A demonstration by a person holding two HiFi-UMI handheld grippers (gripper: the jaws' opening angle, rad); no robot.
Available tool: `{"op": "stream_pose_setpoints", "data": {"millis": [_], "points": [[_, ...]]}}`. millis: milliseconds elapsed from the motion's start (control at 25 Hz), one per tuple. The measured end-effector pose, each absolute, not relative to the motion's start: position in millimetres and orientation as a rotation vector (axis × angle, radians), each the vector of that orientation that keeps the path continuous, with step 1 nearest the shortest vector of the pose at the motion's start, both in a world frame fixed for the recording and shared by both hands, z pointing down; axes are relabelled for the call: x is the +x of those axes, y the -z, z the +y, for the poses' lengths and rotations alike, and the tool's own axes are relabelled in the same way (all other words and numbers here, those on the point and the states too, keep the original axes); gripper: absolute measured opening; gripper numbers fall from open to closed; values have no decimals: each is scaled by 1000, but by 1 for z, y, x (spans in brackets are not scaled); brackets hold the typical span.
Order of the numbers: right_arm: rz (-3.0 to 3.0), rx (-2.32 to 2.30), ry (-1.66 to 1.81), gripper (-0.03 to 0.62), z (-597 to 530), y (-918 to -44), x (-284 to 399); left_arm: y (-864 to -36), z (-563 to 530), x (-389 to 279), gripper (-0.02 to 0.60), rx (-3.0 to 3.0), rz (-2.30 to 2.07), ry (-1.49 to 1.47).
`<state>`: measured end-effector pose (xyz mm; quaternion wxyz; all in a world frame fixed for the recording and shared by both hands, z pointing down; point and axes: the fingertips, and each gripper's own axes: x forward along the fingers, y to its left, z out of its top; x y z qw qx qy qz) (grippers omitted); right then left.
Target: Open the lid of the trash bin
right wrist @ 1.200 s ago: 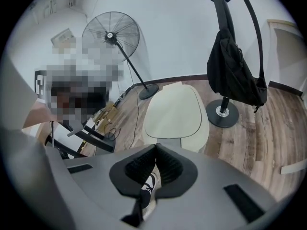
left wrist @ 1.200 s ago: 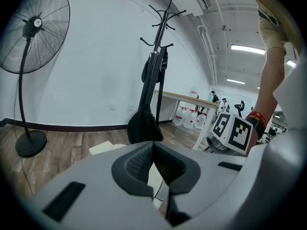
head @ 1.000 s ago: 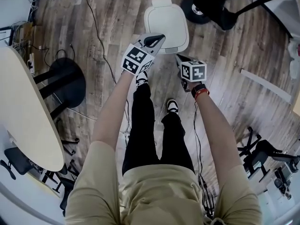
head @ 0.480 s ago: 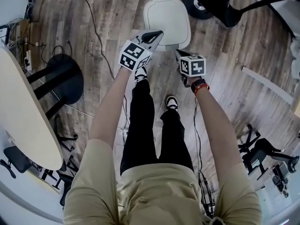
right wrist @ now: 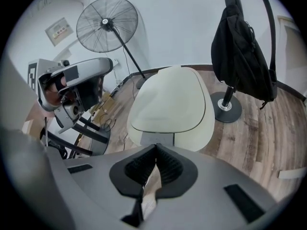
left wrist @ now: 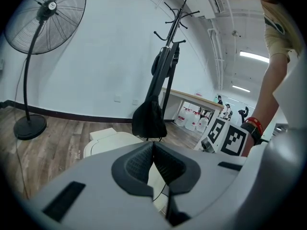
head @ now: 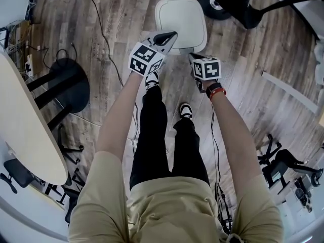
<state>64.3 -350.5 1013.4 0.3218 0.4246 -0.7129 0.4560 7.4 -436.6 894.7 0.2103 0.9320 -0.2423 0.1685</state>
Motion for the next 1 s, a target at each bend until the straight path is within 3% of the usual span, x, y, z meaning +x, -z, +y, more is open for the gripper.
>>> {"op": "stream_pose_setpoints", "data": {"millis": [1000], "points": [[-1828, 1067, -1191, 9, -352, -1026, 52, -888, -432, -7, 25, 2608, -687, -462]]}}
